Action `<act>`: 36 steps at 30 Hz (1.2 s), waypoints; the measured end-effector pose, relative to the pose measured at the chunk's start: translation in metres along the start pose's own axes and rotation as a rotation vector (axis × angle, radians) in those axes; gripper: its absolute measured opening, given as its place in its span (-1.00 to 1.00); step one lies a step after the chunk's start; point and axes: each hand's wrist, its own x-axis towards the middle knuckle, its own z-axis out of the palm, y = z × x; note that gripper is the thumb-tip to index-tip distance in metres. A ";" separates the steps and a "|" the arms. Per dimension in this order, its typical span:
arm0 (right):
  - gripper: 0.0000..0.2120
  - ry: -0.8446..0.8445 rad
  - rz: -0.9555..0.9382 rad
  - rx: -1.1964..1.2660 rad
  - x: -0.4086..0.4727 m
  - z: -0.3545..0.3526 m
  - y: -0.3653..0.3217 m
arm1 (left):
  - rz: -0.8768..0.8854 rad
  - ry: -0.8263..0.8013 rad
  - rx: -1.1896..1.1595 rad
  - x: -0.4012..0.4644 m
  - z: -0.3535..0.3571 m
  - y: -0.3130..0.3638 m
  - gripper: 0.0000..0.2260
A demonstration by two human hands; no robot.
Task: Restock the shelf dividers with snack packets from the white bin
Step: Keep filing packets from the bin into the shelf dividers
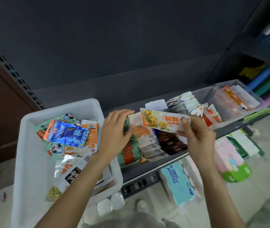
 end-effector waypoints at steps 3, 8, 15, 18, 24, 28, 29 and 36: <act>-0.83 -0.052 -0.125 -0.196 0.024 0.008 0.016 | -0.060 -0.130 0.177 -0.005 0.023 -0.012 -0.64; -0.84 -0.163 -0.467 -0.598 0.047 0.042 0.032 | -0.088 -0.153 0.244 -0.005 0.031 -0.011 -0.68; -0.80 -0.528 -0.683 -1.028 0.035 0.091 0.058 | -0.133 -0.150 0.224 -0.008 0.030 -0.014 -0.65; -0.76 -0.582 -0.710 -1.144 0.028 0.090 0.064 | -0.105 -0.185 0.240 -0.011 0.023 -0.019 -0.68; -0.62 -0.498 -0.536 -0.563 0.007 0.077 0.000 | -0.116 0.057 0.171 -0.043 -0.022 -0.046 -0.71; -0.74 -0.738 -0.524 -0.451 -0.022 0.119 -0.034 | -0.346 -0.012 0.288 -0.094 -0.048 -0.099 -0.70; -0.74 -0.812 -0.542 -0.481 -0.030 0.137 -0.035 | -0.426 -0.078 0.314 -0.105 -0.052 -0.112 -0.72; -0.56 -1.094 -0.531 -1.015 -0.066 0.264 0.019 | -0.668 -0.358 0.353 -0.130 -0.052 -0.160 -0.58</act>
